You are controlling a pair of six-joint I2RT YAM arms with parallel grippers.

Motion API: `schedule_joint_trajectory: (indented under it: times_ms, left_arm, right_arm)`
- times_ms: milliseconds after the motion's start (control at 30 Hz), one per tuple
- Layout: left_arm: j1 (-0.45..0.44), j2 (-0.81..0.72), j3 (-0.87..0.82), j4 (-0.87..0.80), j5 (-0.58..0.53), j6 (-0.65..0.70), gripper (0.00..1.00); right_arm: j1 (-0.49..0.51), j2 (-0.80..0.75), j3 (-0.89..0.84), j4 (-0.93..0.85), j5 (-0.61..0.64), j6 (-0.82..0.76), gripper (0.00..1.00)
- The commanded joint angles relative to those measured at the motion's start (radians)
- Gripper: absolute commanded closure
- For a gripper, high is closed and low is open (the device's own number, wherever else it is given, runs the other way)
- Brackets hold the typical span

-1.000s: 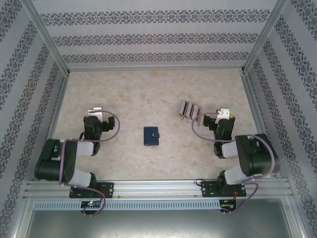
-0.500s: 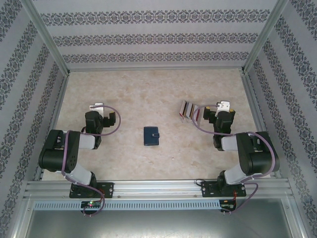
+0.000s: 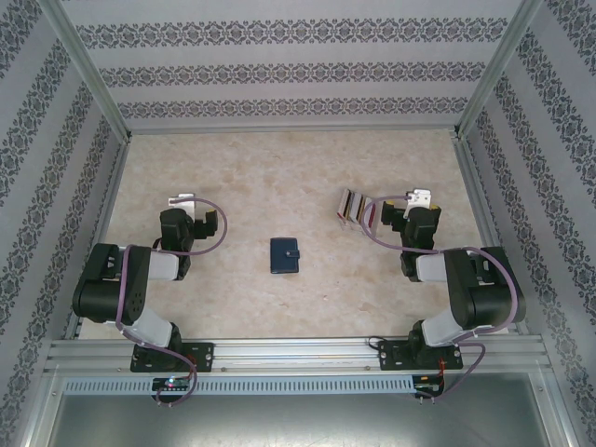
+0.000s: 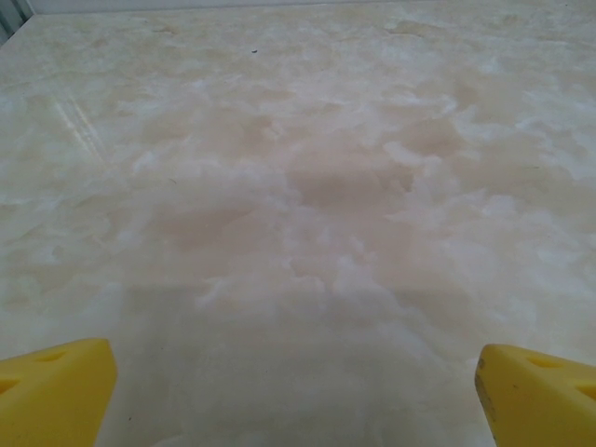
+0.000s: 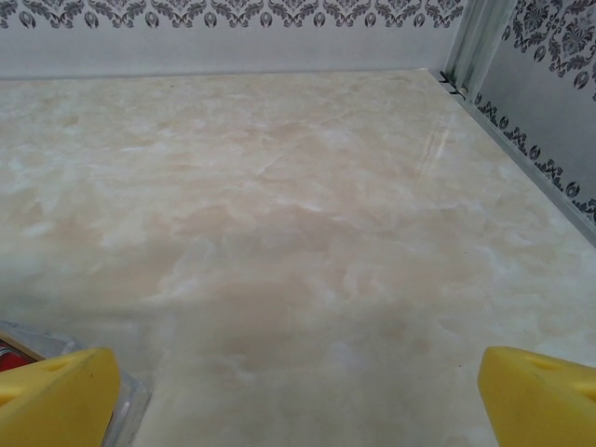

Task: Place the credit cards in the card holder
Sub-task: Reset both arms

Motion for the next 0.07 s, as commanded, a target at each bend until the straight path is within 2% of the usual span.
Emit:
schedule_joint_trajectory:
  times_ms: [0, 33]
  left_arm:
    - [0.013, -0.010, 0.010, 0.023, 0.005, 0.005, 0.00]
    - [0.013, -0.009, 0.010, 0.024, 0.005, 0.005, 0.00]
  right_arm:
    - [0.002, -0.017, 0.006, 0.022, -0.008, -0.003, 0.02]
    - [0.006, -0.018, 0.002, 0.029, -0.001, -0.005, 0.02]
